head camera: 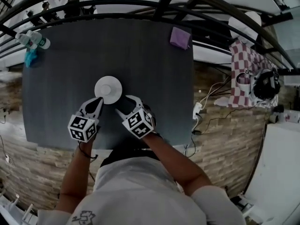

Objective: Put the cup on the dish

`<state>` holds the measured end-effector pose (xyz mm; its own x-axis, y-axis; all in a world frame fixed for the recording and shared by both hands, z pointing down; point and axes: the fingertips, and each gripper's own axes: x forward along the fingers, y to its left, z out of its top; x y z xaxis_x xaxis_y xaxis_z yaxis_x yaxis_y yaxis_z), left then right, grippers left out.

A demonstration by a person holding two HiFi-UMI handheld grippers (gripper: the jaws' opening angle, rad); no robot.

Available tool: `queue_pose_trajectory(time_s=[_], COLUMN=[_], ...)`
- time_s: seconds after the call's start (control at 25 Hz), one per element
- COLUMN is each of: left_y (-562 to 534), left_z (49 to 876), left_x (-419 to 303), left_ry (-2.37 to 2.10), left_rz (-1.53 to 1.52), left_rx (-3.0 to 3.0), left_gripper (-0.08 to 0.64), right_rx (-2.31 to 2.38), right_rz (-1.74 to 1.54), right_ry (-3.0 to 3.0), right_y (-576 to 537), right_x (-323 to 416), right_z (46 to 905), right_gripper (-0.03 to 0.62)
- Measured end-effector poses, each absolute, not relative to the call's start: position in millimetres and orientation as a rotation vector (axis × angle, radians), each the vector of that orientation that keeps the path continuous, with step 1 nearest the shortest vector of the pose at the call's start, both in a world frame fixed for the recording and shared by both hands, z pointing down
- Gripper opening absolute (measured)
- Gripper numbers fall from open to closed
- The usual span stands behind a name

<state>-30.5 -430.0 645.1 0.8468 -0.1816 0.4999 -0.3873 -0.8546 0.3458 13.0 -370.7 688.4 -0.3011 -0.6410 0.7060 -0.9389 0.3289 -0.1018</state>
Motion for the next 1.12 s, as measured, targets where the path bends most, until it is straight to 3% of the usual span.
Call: queue_pose_trajectory(time_s=[0.24, 0.48, 0.56, 1.12], left_y=[-385.5, -332.6, -310.3, -145.2], left_z=[605.9, 570.4, 559.2, 477.4], left_x=[-12.0, 3.6, 6.8, -37.7], left_ry=[-0.401, -0.351, -0.333, -0.371], left_rz=[0.594, 0.552, 0.546, 0.409], left_rx=[2.637, 2.7, 2.719, 2.82], left_gripper=[-0.002, -0.002, -0.001, -0.002], right_rx=[1.514, 1.624, 1.613, 1.623], right_rz=[0.675, 0.636, 0.611, 0.47], right_ry=[-2.125, -2.222, -2.255, -2.374], right_y=[-345.8, -311.7, -295.0, -138.6], right_x=[25.1, 29.5, 26.4, -22.9], right_z=[636.3, 580.2, 565.7, 487.2], right_gripper=[0.229, 0.047, 0.019, 0.014])
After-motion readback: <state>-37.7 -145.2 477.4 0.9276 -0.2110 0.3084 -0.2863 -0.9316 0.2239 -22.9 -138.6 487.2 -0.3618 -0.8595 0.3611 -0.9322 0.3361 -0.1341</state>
